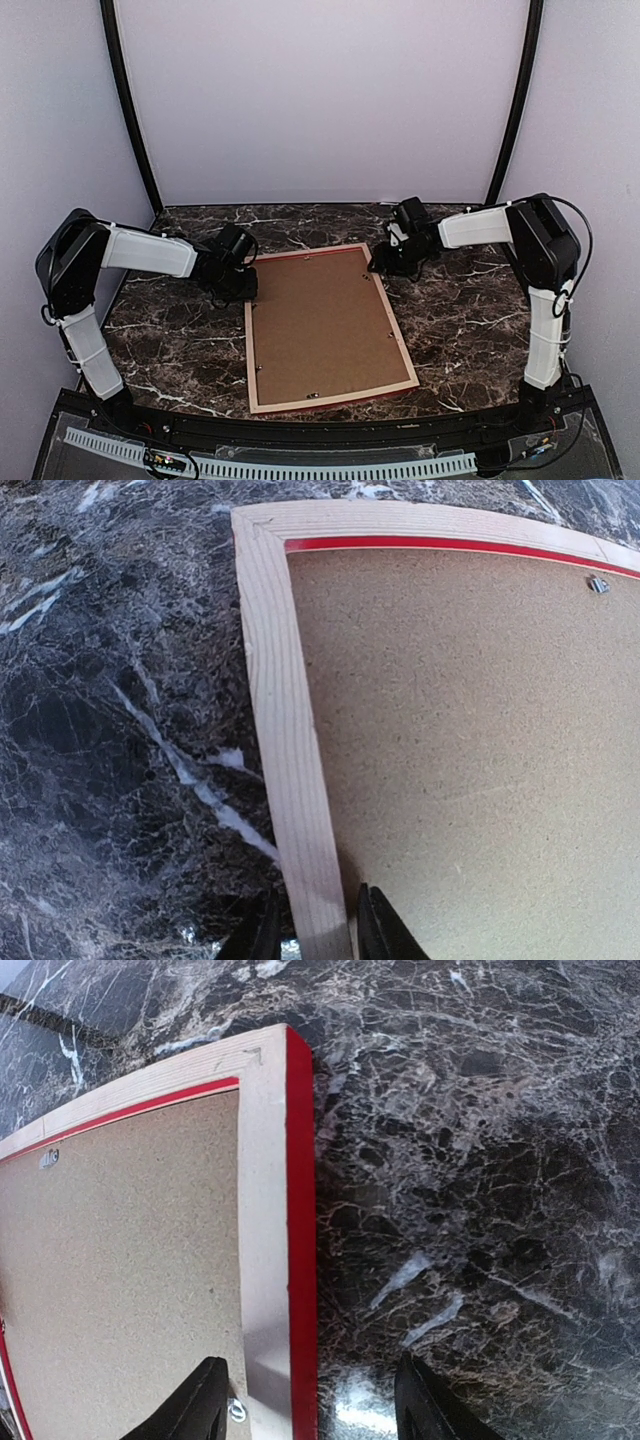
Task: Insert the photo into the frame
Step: Press the fastener onto the backboard.
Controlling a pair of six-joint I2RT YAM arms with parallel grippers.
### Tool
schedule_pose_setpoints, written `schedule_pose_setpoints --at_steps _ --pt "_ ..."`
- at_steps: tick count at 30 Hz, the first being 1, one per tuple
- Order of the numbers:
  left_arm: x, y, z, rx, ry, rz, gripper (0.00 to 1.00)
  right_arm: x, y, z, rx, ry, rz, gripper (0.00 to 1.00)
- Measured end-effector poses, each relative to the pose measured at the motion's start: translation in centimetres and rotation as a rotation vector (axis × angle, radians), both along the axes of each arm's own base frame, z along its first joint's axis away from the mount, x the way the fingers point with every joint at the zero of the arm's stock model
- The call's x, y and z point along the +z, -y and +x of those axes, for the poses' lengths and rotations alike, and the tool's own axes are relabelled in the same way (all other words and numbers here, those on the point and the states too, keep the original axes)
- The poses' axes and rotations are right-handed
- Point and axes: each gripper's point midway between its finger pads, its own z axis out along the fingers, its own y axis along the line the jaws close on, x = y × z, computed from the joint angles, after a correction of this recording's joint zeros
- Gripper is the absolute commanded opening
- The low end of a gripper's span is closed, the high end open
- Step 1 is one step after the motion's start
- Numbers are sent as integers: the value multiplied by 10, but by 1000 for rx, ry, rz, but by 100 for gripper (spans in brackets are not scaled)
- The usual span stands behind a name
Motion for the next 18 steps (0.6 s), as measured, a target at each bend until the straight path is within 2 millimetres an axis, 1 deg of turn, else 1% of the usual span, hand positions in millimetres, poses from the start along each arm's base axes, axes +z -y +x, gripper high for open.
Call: schedule_pose_setpoints --at_steps 18 --pt "-2 0 0 -7 -1 5 26 -2 1 -1 62 7 -65 55"
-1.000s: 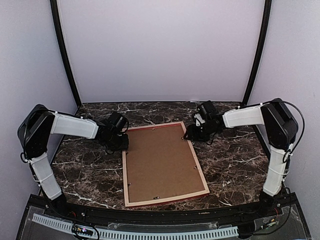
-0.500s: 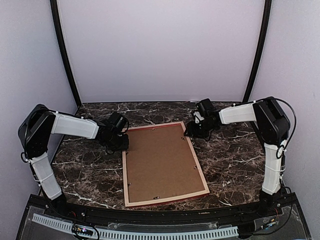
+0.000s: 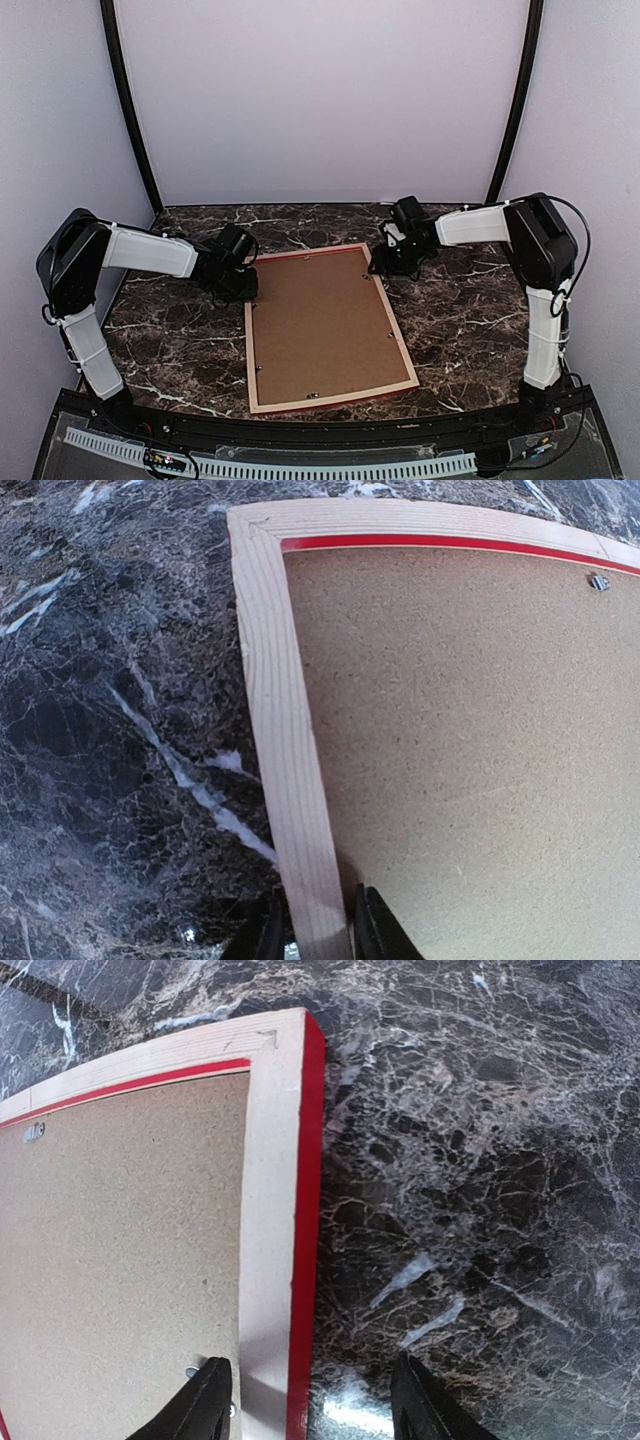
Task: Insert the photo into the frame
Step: Press the fastener onto the backboard.
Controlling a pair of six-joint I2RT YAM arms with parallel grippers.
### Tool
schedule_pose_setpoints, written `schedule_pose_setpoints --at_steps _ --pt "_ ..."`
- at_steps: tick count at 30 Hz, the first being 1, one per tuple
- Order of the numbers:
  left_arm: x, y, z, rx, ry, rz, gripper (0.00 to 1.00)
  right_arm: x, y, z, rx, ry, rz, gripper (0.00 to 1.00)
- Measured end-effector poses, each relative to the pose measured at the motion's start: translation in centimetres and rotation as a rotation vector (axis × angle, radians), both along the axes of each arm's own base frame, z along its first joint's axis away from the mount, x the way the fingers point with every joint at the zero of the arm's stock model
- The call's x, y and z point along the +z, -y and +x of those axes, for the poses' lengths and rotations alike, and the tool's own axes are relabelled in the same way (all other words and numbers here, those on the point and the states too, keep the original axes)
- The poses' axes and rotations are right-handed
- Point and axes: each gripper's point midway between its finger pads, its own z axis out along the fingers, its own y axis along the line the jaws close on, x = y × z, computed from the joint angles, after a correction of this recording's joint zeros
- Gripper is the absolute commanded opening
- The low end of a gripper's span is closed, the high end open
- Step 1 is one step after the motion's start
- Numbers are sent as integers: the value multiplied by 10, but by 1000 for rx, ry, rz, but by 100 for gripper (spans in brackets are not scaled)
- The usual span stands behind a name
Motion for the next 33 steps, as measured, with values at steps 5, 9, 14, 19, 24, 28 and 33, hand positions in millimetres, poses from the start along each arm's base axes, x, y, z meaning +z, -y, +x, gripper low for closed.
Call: schedule_pose_setpoints --at_steps 5,9,14,19,24,28,33 --pt "0 0 0 -1 0 0 26 -1 -3 1 18 6 -29 55" --pt "0 0 0 -1 0 1 25 -1 -5 3 28 10 -42 55" --pt "0 0 0 -2 0 1 25 -2 -7 4 38 18 -69 54" --pt "-1 0 0 -3 0 2 25 -3 -8 2 67 31 -119 53" --pt "0 0 0 -3 1 2 25 -3 -9 -1 108 37 -152 54" --pt "0 0 0 -3 1 2 25 -3 -11 -3 141 38 -157 56" --pt "-1 0 0 -3 0 2 24 -3 -14 -8 177 28 -145 56"
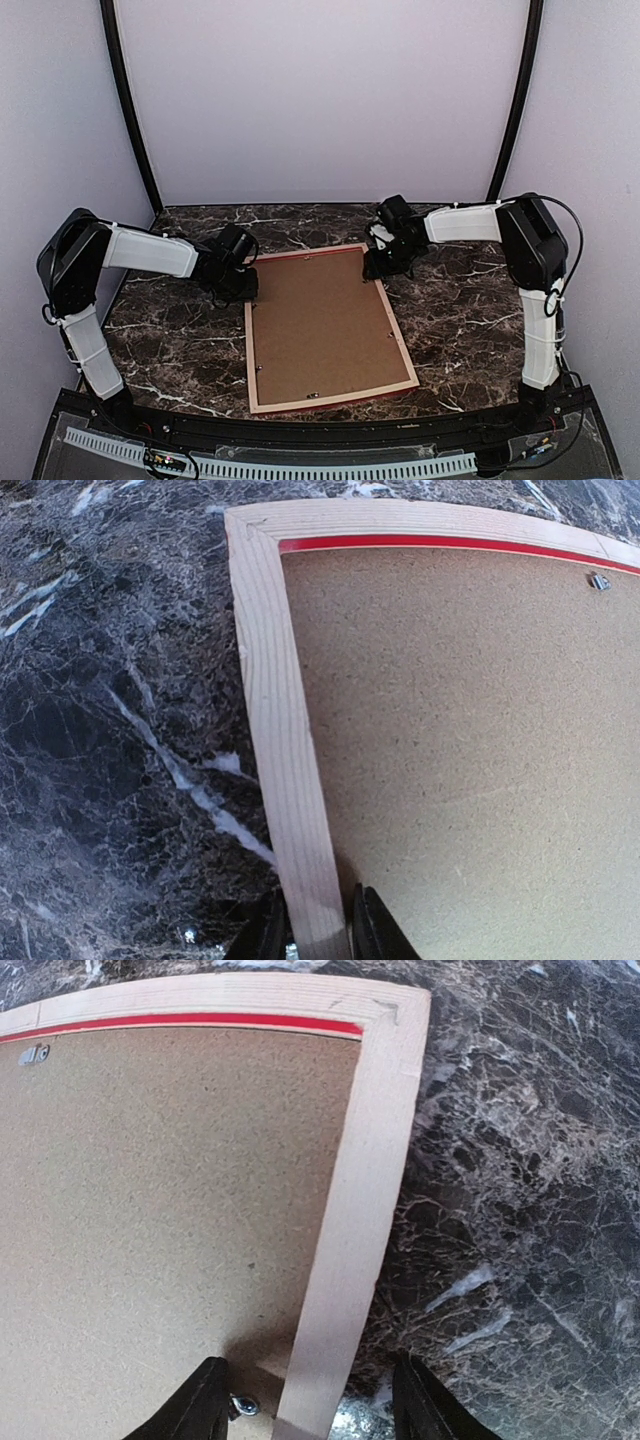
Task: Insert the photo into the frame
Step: Press the fastener onto the backboard.
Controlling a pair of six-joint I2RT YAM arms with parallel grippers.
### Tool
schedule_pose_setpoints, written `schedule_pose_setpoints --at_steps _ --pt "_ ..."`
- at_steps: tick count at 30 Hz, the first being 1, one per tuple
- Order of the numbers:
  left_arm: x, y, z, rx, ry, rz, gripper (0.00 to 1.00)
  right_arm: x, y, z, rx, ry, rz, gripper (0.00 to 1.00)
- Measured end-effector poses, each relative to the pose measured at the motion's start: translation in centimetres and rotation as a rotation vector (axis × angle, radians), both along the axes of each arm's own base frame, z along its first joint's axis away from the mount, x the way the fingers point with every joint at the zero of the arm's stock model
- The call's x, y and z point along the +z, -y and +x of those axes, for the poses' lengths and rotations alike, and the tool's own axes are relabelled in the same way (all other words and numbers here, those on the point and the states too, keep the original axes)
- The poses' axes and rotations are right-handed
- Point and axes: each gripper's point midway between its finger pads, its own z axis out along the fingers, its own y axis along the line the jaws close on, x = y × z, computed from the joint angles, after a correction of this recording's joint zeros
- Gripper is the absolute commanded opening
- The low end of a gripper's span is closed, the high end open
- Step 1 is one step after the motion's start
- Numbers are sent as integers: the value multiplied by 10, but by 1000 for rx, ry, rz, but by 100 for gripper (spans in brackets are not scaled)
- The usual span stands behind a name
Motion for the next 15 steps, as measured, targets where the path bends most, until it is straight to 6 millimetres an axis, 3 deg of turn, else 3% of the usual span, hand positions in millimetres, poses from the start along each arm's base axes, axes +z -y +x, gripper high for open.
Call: schedule_pose_setpoints --at_steps 15 --pt "0 0 0 0 0 0 24 -1 1 -10 37 -13 1 51"
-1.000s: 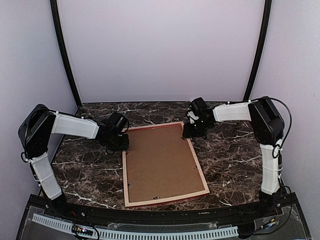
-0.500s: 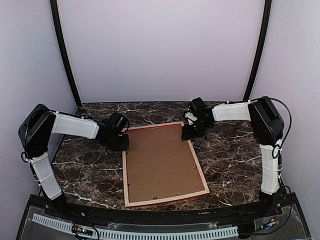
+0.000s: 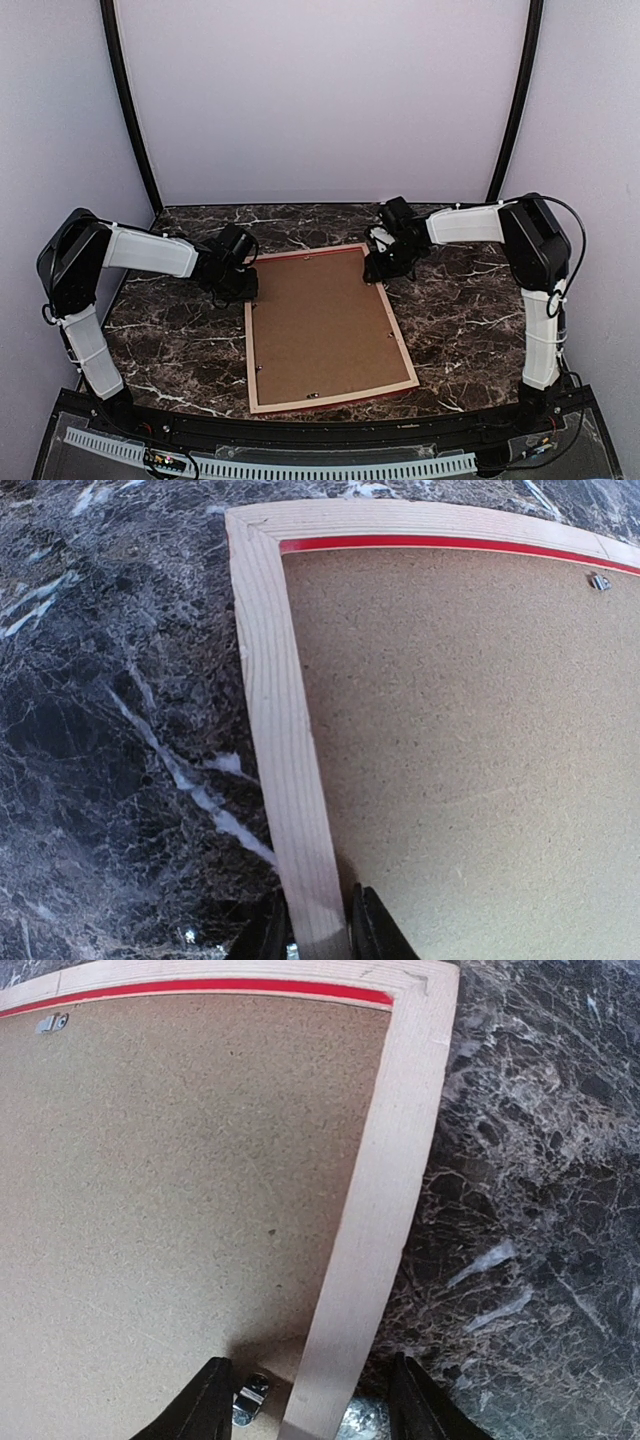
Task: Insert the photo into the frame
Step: Press the fastener onto the backboard.
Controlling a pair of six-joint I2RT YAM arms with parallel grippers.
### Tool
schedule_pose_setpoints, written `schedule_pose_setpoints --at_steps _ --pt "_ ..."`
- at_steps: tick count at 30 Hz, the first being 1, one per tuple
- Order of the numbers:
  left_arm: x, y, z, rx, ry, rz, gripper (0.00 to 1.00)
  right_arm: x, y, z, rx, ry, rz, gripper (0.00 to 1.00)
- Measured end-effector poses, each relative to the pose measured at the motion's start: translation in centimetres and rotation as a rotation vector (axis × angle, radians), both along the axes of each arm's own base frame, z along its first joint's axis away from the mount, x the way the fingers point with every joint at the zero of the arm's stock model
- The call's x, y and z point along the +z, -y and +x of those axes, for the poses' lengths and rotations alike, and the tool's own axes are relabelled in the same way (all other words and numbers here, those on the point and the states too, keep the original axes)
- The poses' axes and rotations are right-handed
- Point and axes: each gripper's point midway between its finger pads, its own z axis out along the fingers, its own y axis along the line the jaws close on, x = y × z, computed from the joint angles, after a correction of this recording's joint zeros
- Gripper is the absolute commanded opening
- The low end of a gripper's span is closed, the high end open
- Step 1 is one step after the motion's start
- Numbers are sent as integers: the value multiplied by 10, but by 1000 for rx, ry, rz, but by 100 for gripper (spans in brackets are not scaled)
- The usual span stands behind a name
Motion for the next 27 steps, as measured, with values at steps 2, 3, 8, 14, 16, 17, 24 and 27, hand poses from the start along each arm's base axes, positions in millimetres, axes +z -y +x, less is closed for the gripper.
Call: schedule_pose_setpoints --at_steps 2,3,8,14,16,17,24,27 --pt "0 0 0 0 0 0 24 0 0 -1 4 -2 1 49" --pt "0 0 0 0 0 0 24 0 0 -2 5 -3 2 48" --pt "0 0 0 0 0 0 23 0 2 -2 8 -11 14 43" --pt "0 0 0 1 1 1 23 0 3 -3 23 -29 40 33" --pt "0 0 0 2 1 2 23 0 4 -3 28 -35 50 30" --pt "0 0 0 2 1 2 23 0 4 -3 30 -39 56 30" --pt "0 0 1 2 3 1 23 1 6 -3 36 -54 79 22" --pt "0 0 1 1 4 0 22 1 7 -3 41 -58 84 19"
